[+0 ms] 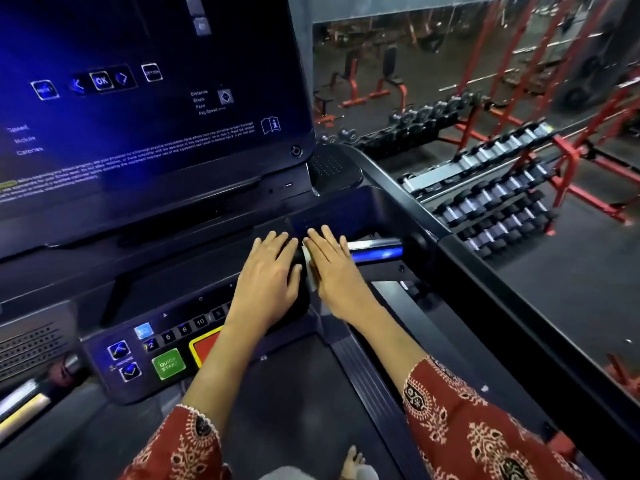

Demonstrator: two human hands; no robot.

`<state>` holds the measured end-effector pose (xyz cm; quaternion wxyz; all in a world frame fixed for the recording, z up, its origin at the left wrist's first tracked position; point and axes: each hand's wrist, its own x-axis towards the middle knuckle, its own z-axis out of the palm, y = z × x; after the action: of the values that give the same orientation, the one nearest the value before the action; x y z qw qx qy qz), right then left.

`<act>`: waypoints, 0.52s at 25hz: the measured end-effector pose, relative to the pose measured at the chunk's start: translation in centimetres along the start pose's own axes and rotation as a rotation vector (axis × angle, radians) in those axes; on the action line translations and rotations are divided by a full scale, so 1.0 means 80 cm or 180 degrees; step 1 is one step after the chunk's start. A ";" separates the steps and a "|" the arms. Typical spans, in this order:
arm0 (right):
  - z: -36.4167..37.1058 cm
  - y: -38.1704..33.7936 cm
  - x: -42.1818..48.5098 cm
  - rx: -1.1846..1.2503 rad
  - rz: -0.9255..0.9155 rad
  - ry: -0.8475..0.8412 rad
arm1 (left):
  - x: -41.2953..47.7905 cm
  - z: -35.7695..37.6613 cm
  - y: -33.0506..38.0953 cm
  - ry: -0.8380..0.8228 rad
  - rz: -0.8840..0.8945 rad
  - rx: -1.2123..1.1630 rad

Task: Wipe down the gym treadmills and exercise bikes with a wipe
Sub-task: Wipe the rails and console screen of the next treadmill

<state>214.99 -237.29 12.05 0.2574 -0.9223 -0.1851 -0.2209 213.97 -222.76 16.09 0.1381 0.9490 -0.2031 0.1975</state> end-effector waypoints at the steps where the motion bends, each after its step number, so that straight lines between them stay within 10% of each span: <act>1: 0.001 0.008 0.003 -0.0375 -0.0220 -0.0030 | 0.000 0.002 -0.002 -0.0036 -0.0063 -0.0032; 7: -0.001 0.072 -0.011 -0.0871 0.0692 0.0364 | 0.011 0.011 -0.005 -0.0118 -0.0075 -0.0017; 13: 0.005 0.034 0.013 -0.0401 -0.0592 -0.0117 | 0.014 0.017 -0.003 -0.0026 0.0012 0.0060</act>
<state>217.20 -238.97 11.18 0.1740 -0.9194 -0.2603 -0.2380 215.50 -223.37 15.30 0.1279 0.9507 -0.2035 0.1959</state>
